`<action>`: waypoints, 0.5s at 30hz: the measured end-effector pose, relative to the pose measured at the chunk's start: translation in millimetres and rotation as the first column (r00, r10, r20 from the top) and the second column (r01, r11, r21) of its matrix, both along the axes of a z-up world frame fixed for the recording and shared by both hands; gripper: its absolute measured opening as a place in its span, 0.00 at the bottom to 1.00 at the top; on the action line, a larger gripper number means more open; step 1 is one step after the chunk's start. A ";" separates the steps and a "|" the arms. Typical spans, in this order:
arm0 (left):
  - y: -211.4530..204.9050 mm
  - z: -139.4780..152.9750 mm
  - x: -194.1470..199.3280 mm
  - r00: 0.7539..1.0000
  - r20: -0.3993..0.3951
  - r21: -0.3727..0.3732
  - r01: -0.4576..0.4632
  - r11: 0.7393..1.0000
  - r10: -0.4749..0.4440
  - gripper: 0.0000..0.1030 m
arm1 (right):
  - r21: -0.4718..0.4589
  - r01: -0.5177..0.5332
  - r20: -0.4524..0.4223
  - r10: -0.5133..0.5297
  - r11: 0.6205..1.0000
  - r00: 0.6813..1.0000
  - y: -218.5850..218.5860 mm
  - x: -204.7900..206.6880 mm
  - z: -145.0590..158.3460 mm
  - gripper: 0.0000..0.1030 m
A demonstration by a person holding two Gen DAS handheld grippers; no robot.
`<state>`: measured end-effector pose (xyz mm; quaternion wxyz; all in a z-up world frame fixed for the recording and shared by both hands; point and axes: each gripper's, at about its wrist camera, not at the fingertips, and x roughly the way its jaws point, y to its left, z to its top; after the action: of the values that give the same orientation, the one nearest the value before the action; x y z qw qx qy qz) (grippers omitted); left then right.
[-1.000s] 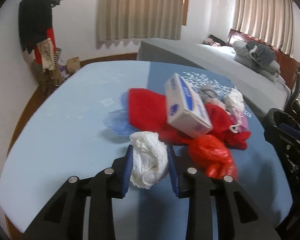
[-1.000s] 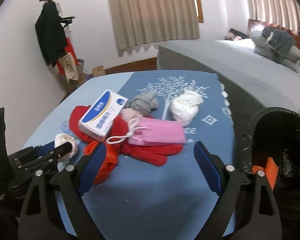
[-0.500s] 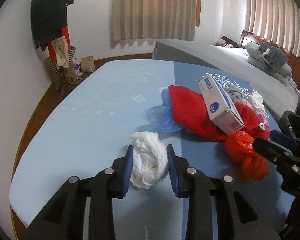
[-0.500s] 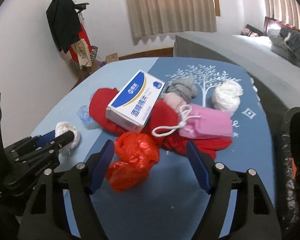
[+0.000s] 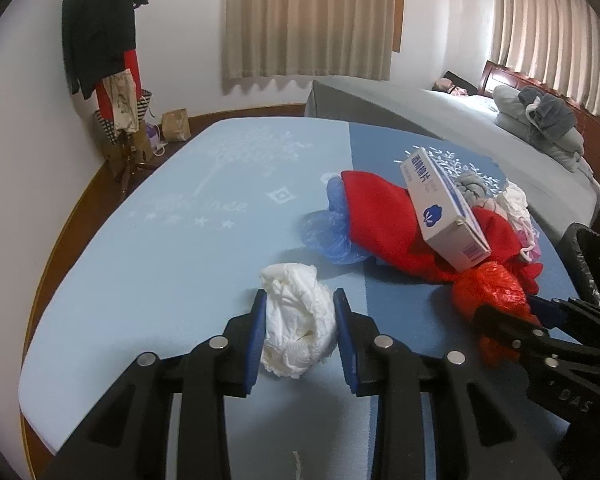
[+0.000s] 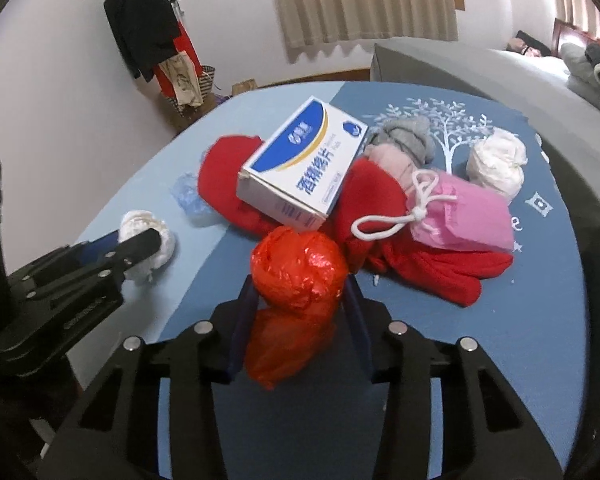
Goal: Collect trash
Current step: 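Grasp the white tissue wad with the left tool while the right grasps red bag, then move both tools over the bin and release tissue and red bag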
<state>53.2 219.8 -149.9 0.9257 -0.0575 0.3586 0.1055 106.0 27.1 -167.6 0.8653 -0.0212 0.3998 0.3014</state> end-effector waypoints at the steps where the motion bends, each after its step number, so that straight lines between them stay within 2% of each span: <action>1: -1.5 1.4 0.1 1.000 0.003 0.000 0.002 1.000 -0.002 0.32 | 0.001 -0.003 0.011 0.003 1.000 1.000 -2.0 -2.3 4.1 0.41; 7: -18.0 18.1 -0.9 0.998 0.041 -0.005 0.042 0.999 -0.041 0.32 | 0.027 0.011 0.046 -0.012 1.000 0.999 -28.8 -12.3 28.3 0.41; 15: -59.8 52.8 2.1 0.985 0.120 -0.009 0.128 0.992 -0.126 0.32 | 0.068 0.136 0.107 -0.143 0.988 0.984 -88.7 -12.7 61.2 0.41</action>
<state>55.3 160.0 -97.2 0.9498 -0.0483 0.3065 0.0396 93.3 -61.6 -106.4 0.9055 0.0160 0.3421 0.2504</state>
